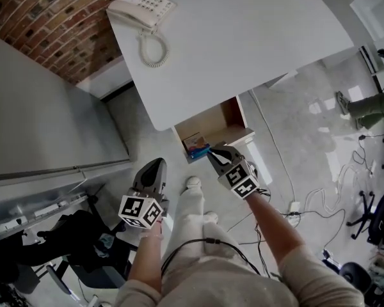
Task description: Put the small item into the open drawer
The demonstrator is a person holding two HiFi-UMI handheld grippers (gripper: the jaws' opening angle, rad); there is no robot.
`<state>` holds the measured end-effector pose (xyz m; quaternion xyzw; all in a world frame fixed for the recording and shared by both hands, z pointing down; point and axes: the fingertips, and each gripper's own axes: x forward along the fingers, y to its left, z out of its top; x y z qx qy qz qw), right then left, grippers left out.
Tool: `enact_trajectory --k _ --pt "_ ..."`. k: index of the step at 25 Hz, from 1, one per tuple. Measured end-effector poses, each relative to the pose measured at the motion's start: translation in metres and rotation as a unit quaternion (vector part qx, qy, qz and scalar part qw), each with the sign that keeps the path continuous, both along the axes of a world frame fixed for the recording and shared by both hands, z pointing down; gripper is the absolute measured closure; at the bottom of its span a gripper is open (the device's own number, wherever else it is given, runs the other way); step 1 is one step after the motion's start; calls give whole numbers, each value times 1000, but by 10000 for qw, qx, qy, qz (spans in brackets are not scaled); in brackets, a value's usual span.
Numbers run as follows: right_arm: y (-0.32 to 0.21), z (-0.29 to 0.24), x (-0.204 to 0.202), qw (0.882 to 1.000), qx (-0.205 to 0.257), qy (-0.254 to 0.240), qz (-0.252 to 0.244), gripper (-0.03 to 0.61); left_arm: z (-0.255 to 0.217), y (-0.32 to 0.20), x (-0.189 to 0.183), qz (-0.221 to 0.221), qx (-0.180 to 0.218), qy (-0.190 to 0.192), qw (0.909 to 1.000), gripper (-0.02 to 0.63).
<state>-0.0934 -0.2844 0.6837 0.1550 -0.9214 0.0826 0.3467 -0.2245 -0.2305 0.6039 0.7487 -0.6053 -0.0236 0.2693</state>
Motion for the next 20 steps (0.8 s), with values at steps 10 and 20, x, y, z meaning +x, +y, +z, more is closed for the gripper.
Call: enact_trajectory --k 10,20 --pt "24 -57 32 9959 -55 -696 581 572 -39 16 21 185 305 -204 9992 607" --pt "52 -99 64 9887 -36 -1124 991 574 -72 45 36 192 520 -375 9978 607"
